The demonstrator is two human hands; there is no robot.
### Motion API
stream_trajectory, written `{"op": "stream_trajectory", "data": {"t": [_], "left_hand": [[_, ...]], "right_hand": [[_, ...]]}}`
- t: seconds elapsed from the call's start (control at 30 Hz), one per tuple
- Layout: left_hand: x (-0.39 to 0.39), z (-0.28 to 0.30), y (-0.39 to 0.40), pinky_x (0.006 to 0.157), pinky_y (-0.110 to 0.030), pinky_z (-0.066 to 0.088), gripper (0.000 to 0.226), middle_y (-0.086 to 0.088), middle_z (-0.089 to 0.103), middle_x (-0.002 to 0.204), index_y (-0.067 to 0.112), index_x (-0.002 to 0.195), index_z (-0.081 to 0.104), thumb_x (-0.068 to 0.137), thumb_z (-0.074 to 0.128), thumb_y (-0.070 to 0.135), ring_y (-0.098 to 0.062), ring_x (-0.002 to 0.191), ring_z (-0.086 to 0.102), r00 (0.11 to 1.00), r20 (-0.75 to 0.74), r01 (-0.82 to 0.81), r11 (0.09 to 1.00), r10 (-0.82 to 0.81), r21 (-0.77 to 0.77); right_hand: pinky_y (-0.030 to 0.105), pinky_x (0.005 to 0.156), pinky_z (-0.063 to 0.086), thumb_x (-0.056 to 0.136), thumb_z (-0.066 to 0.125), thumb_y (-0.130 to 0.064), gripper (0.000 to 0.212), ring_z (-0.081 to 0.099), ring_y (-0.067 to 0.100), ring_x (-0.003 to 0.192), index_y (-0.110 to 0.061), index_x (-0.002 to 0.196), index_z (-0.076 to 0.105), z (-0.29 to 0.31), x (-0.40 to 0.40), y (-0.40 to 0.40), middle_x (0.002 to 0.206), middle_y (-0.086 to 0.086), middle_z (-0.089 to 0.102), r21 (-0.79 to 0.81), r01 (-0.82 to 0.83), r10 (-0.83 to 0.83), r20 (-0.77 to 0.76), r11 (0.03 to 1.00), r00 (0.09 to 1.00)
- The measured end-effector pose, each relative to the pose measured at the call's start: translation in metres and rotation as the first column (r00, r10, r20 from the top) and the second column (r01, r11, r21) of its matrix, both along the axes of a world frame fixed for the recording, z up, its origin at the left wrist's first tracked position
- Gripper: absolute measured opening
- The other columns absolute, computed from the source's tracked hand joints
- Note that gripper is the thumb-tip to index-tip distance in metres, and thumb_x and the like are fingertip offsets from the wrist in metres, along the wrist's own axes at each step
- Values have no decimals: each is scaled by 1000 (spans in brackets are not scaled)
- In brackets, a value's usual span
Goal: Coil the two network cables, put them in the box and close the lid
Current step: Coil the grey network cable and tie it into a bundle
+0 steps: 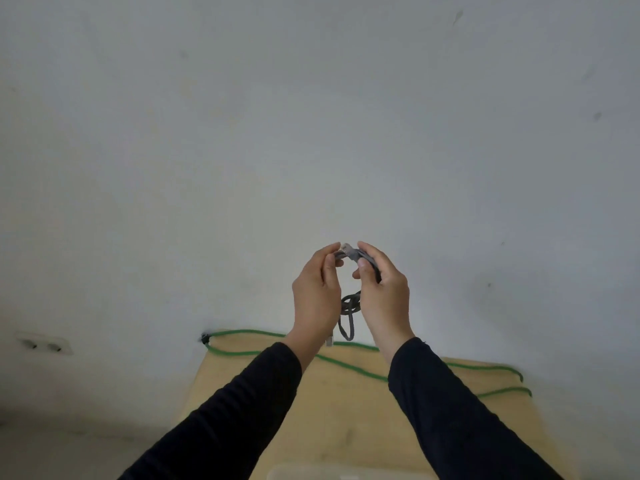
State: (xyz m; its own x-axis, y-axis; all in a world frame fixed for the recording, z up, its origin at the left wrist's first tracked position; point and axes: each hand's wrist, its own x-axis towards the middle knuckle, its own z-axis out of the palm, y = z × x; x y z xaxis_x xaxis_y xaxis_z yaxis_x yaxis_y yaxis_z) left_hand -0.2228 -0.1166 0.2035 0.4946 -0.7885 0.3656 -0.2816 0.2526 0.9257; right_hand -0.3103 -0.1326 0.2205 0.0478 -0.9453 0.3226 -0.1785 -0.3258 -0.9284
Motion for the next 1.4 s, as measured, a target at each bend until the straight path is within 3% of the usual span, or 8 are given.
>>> {"op": "stream_trajectory", "data": {"t": [0.17, 0.4, 0.5, 0.6, 0.67, 1.0, 1.23, 1.4], "left_hand": [[-8, -34, 19, 69, -1, 41, 26, 15, 69, 96, 27, 112, 65, 98, 43, 22, 2, 83, 61, 997, -46, -54, 996, 58, 70], [-23, -95, 70, 58, -6, 44, 22, 13, 68, 83, 32, 108, 67, 95, 50, 28, 15, 69, 59, 988, -149, -4, 972, 40, 236], [-32, -130, 99, 63, -6, 45, 21, 9, 71, 87, 29, 106, 68, 94, 52, 25, 10, 71, 62, 979, -199, 15, 954, 47, 301], [-43, -165, 127, 67, -10, 49, 22, 14, 71, 89, 25, 110, 68, 94, 53, 24, 7, 75, 64, 977, -208, 37, 912, 53, 409], [-49, -184, 144, 64, -6, 48, 25, 15, 70, 89, 26, 114, 66, 95, 50, 26, 8, 77, 64, 984, -174, 50, 872, 41, 486], [-43, -231, 167, 62, -6, 39, 25, 5, 68, 106, 25, 111, 66, 96, 46, 19, 3, 81, 59, 998, -29, -27, 763, 61, 646], [-42, -244, 157, 76, -13, 38, 27, 0, 67, 115, 19, 114, 66, 96, 45, 20, -6, 89, 54, 997, 58, -72, 657, 43, 751], [-42, -249, 155, 71, -13, 35, 26, -3, 65, 112, 18, 116, 59, 95, 44, 17, -11, 91, 50, 995, 102, -92, 626, 21, 774]], "right_hand": [[12, 59, 44, 96, 43, -19, 28, 58, -2, 75, -25, 119, 59, -34, -3, 26, 103, -1, 65, 114, 86, -91, 40, 990, 995], [6, 44, 39, 96, 44, -19, 28, 56, 6, 75, -23, 121, 58, -93, -24, 75, 103, 4, 64, 255, 67, -79, 39, 965, 996], [9, 55, 46, 95, 47, -20, 26, 60, 6, 81, -24, 117, 61, -131, -39, 98, 100, 1, 66, 324, 57, -54, -17, 944, 998], [32, 90, 51, 94, 49, -24, 25, 59, 11, 107, -30, 116, 61, -167, -57, 122, 118, -7, 63, 423, 33, 1, -81, 906, 997], [38, 97, 47, 94, 49, -26, 27, 56, 11, 113, -30, 118, 60, -184, -67, 137, 123, -8, 61, 478, 16, 44, -114, 878, 992], [26, 86, 49, 95, 48, -23, 34, 58, 14, 107, -22, 129, 54, -236, -69, 150, 125, -5, 58, 702, -65, 184, -95, 709, 978], [14, 77, 45, 94, 52, -23, 32, 58, 8, 96, -24, 125, 58, -251, -70, 148, 131, -1, 57, 668, 28, 204, -267, 744, 942], [20, 86, 45, 93, 53, -24, 32, 56, 18, 108, -23, 125, 57, -262, -67, 146, 126, 7, 59, 611, 67, 236, -402, 789, 885]]}}
